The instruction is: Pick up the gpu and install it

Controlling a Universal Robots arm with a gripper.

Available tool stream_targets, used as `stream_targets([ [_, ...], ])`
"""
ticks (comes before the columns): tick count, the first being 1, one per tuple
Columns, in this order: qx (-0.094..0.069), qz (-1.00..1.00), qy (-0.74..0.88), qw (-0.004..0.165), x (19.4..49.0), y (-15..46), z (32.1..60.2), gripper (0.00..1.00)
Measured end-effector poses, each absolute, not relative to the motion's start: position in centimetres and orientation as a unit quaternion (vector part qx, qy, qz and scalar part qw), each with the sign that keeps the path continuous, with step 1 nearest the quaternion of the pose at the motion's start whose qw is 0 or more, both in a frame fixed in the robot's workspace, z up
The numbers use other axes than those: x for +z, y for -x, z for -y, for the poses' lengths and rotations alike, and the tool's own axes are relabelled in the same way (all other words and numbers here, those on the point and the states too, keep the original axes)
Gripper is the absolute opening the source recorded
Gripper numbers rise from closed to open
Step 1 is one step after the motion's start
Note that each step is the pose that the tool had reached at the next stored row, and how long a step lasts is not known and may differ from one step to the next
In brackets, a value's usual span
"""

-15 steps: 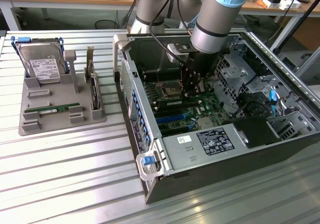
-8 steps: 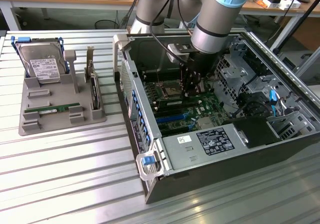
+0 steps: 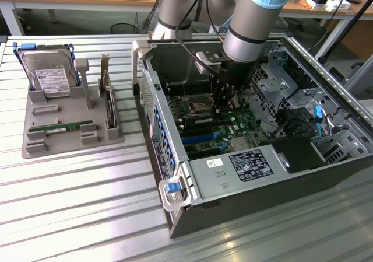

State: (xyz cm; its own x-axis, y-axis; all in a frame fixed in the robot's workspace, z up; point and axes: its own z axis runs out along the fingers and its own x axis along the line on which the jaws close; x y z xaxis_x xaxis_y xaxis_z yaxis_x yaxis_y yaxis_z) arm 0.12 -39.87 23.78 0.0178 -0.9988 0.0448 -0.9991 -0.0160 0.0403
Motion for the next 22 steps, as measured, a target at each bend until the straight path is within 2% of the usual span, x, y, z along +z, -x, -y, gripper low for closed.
stream_targets([
  [9,0.002,0.701,-0.713,0.03,23.5,-0.1,39.9,0.13],
  [10,0.002,0.701,-0.713,0.03,23.5,-0.1,39.9,0.25],
  [11,0.002,0.701,-0.713,0.03,23.5,-0.1,39.9,0.31],
  [15,0.002,0.701,-0.713,0.03,24.6,-0.1,39.8,0.31],
  [16,0.002,0.701,-0.713,0.03,24.8,-0.1,39.6,0.3],
  [17,0.002,0.701,-0.713,0.03,24.8,-0.1,39.4,0.17],
  [18,0.002,0.701,-0.713,0.03,24.8,-0.3,39.4,0.11],
  [22,-0.006,0.7,-0.713,0.038,24.7,-2.7,39.4,0.11],
])
